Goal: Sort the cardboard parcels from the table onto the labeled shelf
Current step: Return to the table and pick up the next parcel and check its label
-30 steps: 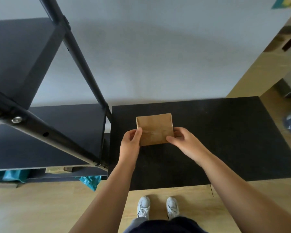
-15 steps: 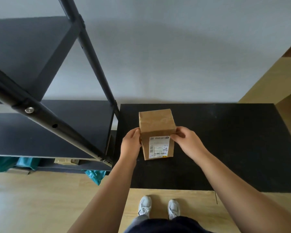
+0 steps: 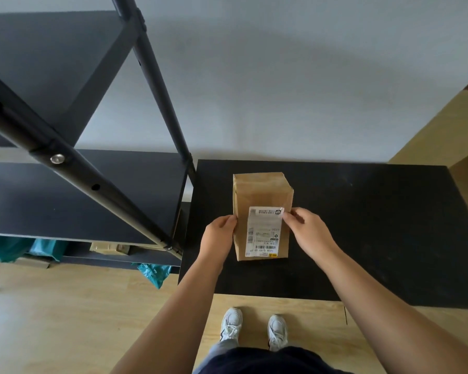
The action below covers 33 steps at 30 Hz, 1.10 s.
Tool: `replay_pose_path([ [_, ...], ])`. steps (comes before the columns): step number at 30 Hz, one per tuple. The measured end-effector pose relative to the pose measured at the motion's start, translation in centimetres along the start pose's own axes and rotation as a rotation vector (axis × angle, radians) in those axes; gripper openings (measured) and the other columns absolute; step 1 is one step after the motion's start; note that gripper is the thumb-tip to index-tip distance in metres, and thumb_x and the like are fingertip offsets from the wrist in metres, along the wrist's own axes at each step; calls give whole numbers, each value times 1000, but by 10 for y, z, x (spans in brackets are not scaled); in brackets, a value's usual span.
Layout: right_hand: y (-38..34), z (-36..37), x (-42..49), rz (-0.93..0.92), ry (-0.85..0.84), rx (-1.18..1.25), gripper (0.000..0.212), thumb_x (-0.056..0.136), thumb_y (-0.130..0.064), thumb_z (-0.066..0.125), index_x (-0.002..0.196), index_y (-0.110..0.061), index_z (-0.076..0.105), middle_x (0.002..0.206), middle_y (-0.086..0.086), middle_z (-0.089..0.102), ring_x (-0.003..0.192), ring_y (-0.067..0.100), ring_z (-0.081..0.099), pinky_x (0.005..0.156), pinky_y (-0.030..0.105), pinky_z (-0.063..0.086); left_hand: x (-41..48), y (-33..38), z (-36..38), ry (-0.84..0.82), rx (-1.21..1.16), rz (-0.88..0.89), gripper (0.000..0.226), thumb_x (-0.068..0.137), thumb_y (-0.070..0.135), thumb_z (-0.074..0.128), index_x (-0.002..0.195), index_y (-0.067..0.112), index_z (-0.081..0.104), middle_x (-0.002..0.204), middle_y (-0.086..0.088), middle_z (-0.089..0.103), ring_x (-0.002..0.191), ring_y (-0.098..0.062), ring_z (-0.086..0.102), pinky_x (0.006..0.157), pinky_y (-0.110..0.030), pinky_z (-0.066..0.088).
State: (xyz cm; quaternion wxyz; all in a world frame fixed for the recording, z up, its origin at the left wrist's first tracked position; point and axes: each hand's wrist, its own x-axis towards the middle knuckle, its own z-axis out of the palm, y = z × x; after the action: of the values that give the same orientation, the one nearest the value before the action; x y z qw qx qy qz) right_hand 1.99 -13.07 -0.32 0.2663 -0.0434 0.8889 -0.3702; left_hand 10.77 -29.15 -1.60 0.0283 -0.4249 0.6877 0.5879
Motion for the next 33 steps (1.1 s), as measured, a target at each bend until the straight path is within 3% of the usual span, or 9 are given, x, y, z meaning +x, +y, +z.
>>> replay_pose_path([
  [5,2,6,4,-23,-27,-15,49,100,-22,54,147,-20,44,143,3,56,130,21,54,96,32,47,1,-4,5,-65,54,-6,32,102,26,52,131,17,60,104,6,67,90,-8,63,67,-21,49],
  [10,9,12,12,-5,-108,-83,62,97,-16,58,153,-25,32,153,1,45,137,21,48,101,37,47,2,-19,16,-108,211,-34,34,100,22,54,134,19,56,128,-3,66,101,-11,64,61,-16,45],
  [13,14,14,13,57,-86,-157,76,92,-26,67,156,-23,25,154,3,43,135,23,50,100,39,48,7,-16,14,-40,380,47,56,96,23,61,149,21,40,146,-7,50,122,-23,59,72,-21,48],
  [15,19,18,10,101,-84,-240,80,87,-36,71,153,-20,29,150,5,48,129,23,55,95,37,50,14,-9,13,13,547,141,68,94,24,64,153,24,31,155,-8,37,134,-27,48,87,-34,53],
  [19,26,22,9,131,-143,-297,69,89,-42,66,147,-18,38,137,3,57,115,19,62,84,29,50,28,9,12,25,825,324,71,96,16,59,156,33,24,168,1,11,153,-26,16,99,-42,53],
  [23,25,20,13,116,-152,-273,60,90,-36,67,143,-21,43,131,2,60,108,17,63,78,25,49,41,14,10,-101,1011,371,66,98,18,55,155,34,28,169,2,6,155,-25,8,116,-47,37],
  [26,26,16,15,99,-91,-248,59,90,-33,68,142,-22,44,133,3,59,111,18,63,84,29,51,39,14,7,-117,1047,359,61,99,29,55,155,33,30,168,-1,7,154,-28,14,115,-48,34],
  [30,27,11,9,86,9,-257,61,92,-31,66,147,-22,41,137,6,52,113,19,61,83,27,50,38,10,1,-160,1213,406,71,99,11,47,159,33,15,169,-5,-8,154,-31,-13,124,-54,4],
  [33,28,12,4,69,51,-271,62,91,-33,66,147,-24,40,142,7,48,118,20,58,86,30,51,41,10,-7,-188,1235,419,71,100,12,49,158,36,16,169,-4,-7,154,-29,-12,123,-54,1],
])
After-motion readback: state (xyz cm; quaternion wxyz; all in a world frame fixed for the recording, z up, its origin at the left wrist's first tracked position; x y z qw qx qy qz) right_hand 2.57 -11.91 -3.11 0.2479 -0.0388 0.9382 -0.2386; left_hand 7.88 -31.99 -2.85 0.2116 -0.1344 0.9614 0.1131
